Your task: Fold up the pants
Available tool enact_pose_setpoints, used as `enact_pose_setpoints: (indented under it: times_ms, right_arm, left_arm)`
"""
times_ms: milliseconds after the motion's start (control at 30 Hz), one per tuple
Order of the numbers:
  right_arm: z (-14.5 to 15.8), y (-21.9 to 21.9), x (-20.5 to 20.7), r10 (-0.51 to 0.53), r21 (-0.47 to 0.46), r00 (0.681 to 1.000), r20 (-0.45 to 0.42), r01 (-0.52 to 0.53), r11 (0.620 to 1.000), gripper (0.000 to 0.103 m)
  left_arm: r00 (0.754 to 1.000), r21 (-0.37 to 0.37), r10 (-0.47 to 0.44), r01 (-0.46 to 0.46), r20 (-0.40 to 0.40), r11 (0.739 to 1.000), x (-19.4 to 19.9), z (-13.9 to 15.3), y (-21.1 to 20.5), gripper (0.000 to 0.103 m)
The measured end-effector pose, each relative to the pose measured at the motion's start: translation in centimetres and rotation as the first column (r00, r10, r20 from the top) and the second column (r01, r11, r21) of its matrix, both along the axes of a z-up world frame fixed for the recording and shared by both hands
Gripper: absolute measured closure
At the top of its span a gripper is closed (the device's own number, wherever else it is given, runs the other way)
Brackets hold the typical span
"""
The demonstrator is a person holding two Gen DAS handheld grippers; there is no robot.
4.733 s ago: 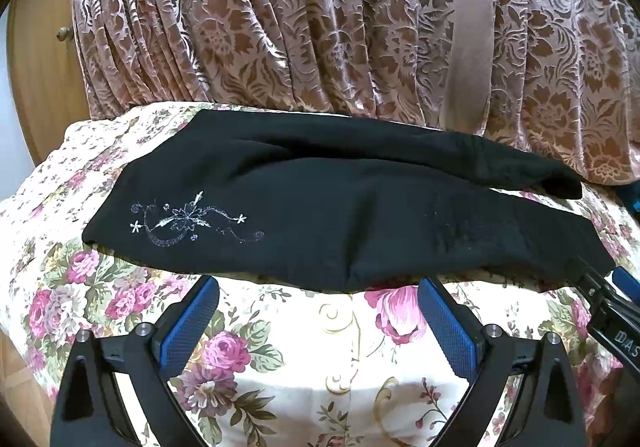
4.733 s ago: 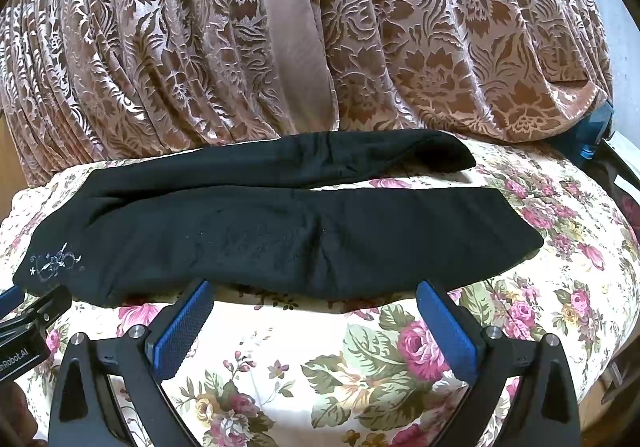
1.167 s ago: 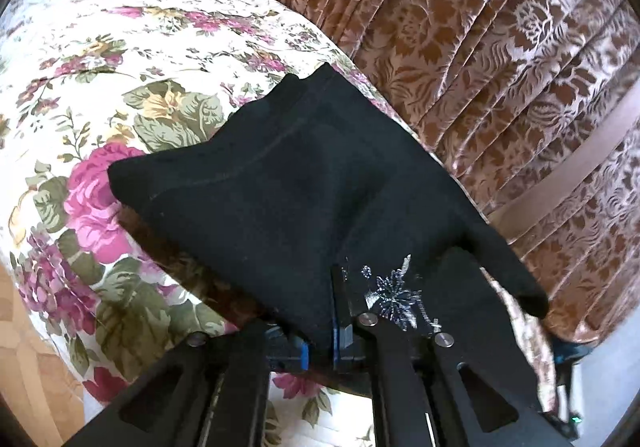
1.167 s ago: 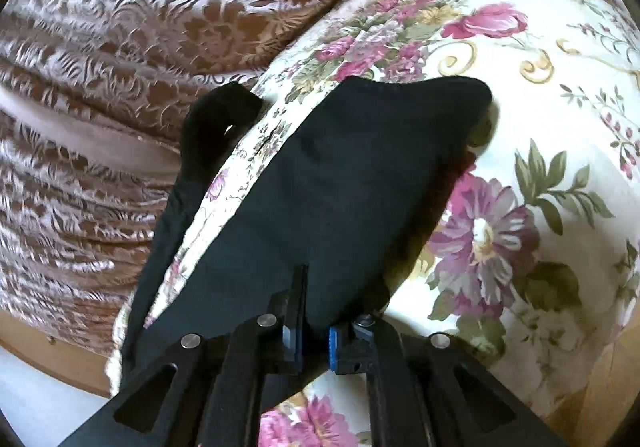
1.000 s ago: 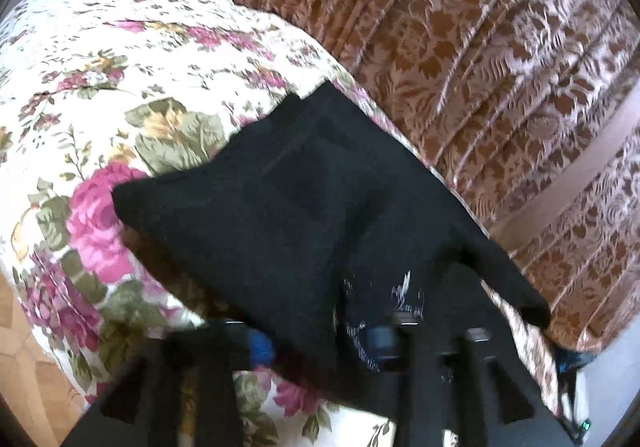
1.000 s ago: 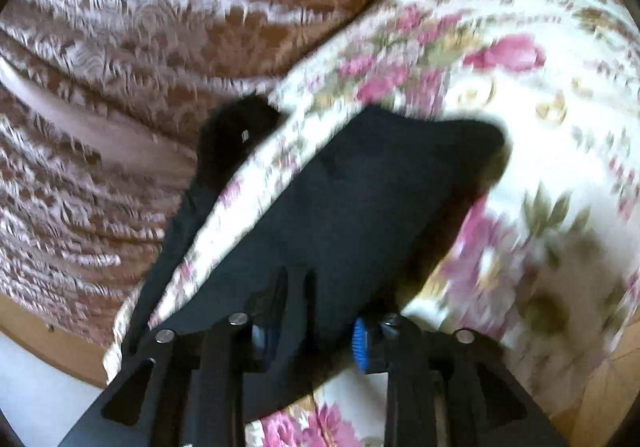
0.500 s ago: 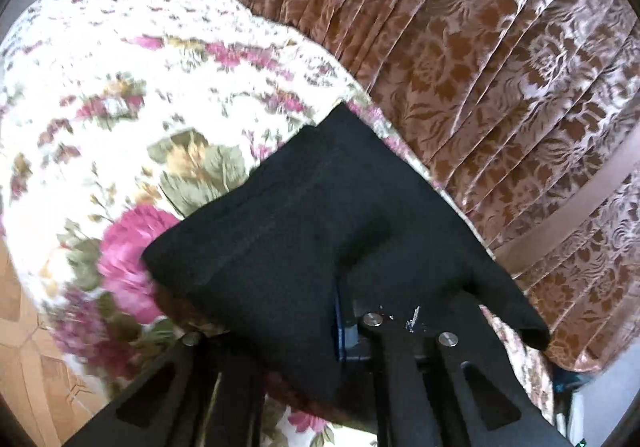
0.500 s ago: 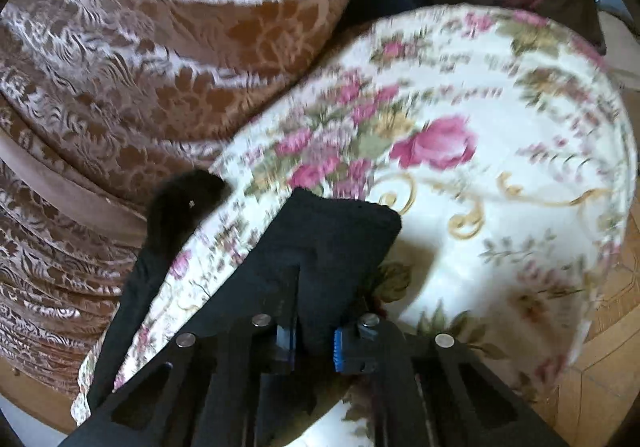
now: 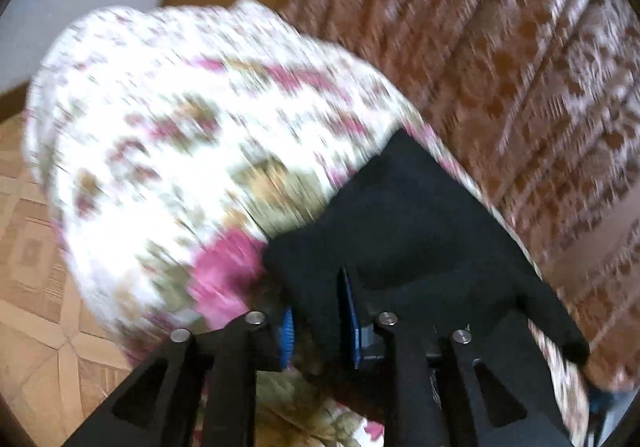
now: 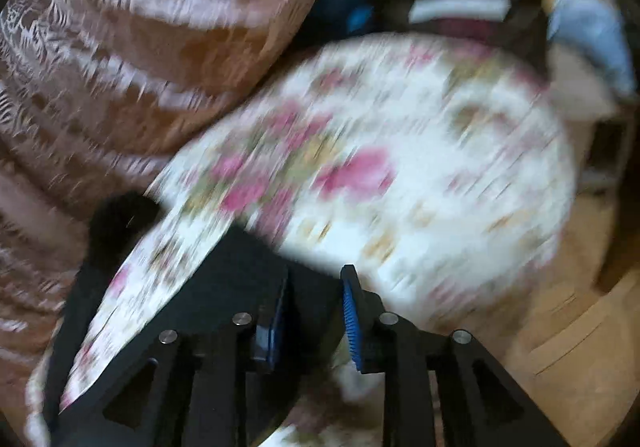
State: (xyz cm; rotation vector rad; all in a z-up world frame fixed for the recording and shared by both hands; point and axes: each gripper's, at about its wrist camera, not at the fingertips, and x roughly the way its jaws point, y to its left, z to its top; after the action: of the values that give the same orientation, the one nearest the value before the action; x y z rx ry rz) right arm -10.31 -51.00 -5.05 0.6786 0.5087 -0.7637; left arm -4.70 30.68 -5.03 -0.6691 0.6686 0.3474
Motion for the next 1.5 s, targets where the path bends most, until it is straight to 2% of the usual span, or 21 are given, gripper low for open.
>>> enact_pose_setpoints:
  times_ms: [33,67,133,200,233,267,333,400,500,600,733,800,933,1033,1200,1367,1500]
  right_arm:
    - [1.1,0.3,-0.6,-0.06,-0.057,0.998,0.007,0.061,0.997,0.075]
    - [1.7,0.5,-0.8,-0.075,-0.079,0.997,0.024,0.077,0.994,0.073]
    - [3.0,1.0,-0.7,-0.055,-0.107,0.996,0.066,0.061,0.992,0.072]
    - [4.1,2.2,0.4,-0.004,-0.138,0.997,0.078,0.014,0.99,0.07]
    - [4.5,3.2,1.5,0.055,-0.15,0.995,0.077,-0.043,0.988,0.068]
    - [4.7,4.0,2.1,0.099,-0.149,0.992,0.075,-0.087,0.985,0.068]
    - [4.4,5.8,4.0,0.203,-0.133,0.977,0.068,-0.192,0.972,0.068]
    - [3.5,8.1,6.0,0.311,-0.102,0.948,0.062,-0.304,0.947,0.068]
    - [1.8,11.8,9.5,0.454,-0.052,0.89,0.037,-0.452,0.89,0.068]
    - [0.1,16.3,12.9,0.576,-0.01,0.818,0.008,-0.575,0.818,0.068]
    - [-1.3,20.5,16.3,0.66,0.017,0.752,-0.006,-0.659,0.752,0.068]
    - [-2.0,22.6,18.2,0.7,0.024,0.714,-0.019,-0.7,0.714,0.068]
    - [-2.9,24.5,20.4,0.733,0.054,0.68,-0.026,-0.731,0.681,0.068]
    - [-3.7,24.8,21.0,0.729,0.076,0.683,-0.045,-0.726,0.684,0.068]
    - [-4.4,24.1,20.4,0.725,0.11,0.689,0.014,-0.721,0.684,0.068]
    - [-4.9,23.7,20.4,0.724,0.128,0.689,0.046,-0.722,0.68,0.067]
    - [-5.0,23.5,20.3,0.718,0.133,0.691,0.079,-0.722,0.679,0.067]
  left_arm:
    - [0.999,0.023,0.04,-0.04,0.0,0.999,-0.3,0.6,0.2,0.076]
    - [0.996,0.059,0.085,-0.085,0.008,0.995,-0.6,1.4,0.3,0.076]
    - [0.989,0.135,0.137,-0.143,0.051,0.981,-1.0,3.2,-0.2,0.076]
    - [0.983,0.196,0.14,-0.161,0.119,0.967,-1.1,5.0,-1.5,0.065]
    - [0.983,0.214,0.109,-0.14,0.149,0.967,-0.8,5.7,-2.4,0.049]
    - [0.984,0.224,0.064,-0.1,0.165,0.969,0.0,6.1,-3.5,0.036]
    - [0.983,0.22,-0.047,0.006,0.18,0.975,2.1,6.4,-5.5,0.034]
    - [0.977,0.218,-0.157,0.123,0.146,0.968,5.0,6.0,-8.1,0.034]
    - [0.951,0.2,-0.298,0.277,0.086,0.94,8.9,4.3,-11.9,0.034]
    - [0.908,0.136,-0.417,0.408,0.042,0.903,12.3,2.1,-15.6,0.034]
    - [0.88,0.096,-0.472,0.474,-0.046,0.875,15.8,0.3,-17.8,0.034]
    - [0.884,0.074,-0.462,0.467,-0.068,0.881,17.5,-0.2,-17.4,0.034]
    - [0.91,0.054,-0.408,0.412,-0.07,0.91,19.4,0.0,-14.9,0.033]
    - [0.925,0.087,-0.369,0.377,-0.091,0.922,21.4,0.3,-12.7,0.029]
    - [0.945,0.105,-0.313,0.322,-0.098,0.941,25.3,0.7,-8.3,0.015]
    - [0.961,0.207,-0.235,0.261,-0.145,0.943,30.0,0.7,-4.5,0.015]
    - [0.965,0.219,-0.196,0.232,-0.175,0.948,33.4,-0.1,-1.9,0.015]
